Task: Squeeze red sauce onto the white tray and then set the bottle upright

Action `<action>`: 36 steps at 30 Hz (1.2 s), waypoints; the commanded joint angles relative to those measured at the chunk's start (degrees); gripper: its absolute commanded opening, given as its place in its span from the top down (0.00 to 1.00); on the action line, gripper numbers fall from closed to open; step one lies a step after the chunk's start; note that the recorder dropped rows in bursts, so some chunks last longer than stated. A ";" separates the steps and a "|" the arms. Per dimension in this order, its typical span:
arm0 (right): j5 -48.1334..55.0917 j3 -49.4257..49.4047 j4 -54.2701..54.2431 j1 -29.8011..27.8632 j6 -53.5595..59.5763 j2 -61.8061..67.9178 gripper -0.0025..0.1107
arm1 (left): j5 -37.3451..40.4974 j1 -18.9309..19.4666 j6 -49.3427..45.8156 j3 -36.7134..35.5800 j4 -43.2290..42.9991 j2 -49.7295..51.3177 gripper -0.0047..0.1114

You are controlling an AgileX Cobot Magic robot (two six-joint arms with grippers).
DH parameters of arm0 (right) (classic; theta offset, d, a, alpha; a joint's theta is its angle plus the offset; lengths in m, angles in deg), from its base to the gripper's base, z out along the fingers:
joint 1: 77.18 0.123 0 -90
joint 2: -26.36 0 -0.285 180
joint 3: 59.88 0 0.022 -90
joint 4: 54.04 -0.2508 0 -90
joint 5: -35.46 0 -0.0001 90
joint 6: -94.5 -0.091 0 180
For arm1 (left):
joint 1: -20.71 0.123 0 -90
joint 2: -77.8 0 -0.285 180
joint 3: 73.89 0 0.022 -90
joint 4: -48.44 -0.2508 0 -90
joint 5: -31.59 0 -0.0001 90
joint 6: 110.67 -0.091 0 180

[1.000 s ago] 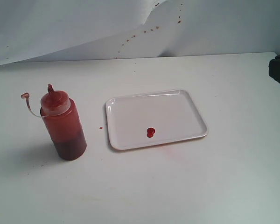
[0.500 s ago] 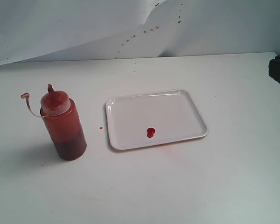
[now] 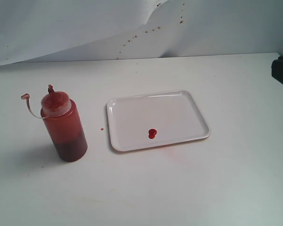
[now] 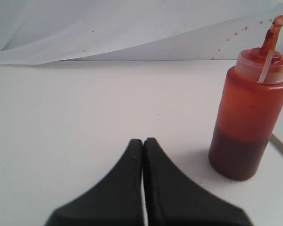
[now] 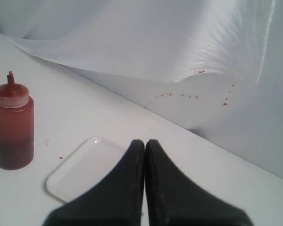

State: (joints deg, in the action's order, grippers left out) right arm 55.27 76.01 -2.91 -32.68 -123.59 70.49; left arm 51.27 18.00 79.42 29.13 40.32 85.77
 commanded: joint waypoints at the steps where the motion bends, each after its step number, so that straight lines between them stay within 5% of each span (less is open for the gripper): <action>1: -0.25 -0.28 -0.15 0.07 -0.29 -0.11 0.98 | -0.30 0.07 -0.04 -0.24 -0.12 -0.18 0.95; 12: -0.25 -0.28 -0.07 -0.20 -0.29 -0.11 0.98 | -0.30 0.07 -0.04 -0.24 -0.12 -0.18 0.95; 17: -4.60 -0.28 -1.87 -10.52 -0.29 -3.17 0.98 | -0.30 0.07 -0.04 -0.24 -0.12 -0.18 0.95; 21: -6.76 -0.28 -8.30 -24.85 -2.55 -9.56 0.98 | -0.30 0.07 -0.04 -0.24 -0.12 -0.18 0.95; 25: -0.86 -0.28 -11.60 -35.04 -2.55 -16.45 0.98 | -0.30 0.07 -0.04 -0.24 -0.12 -0.18 0.95; 36: 11.40 -1.42 -10.02 -38.83 -2.23 -22.09 0.98 | -0.30 0.07 -0.04 -0.24 -0.12 -0.18 0.95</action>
State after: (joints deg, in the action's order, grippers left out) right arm 66.26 75.85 -13.36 -71.02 -125.87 48.61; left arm 51.27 18.00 79.42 29.13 40.32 85.77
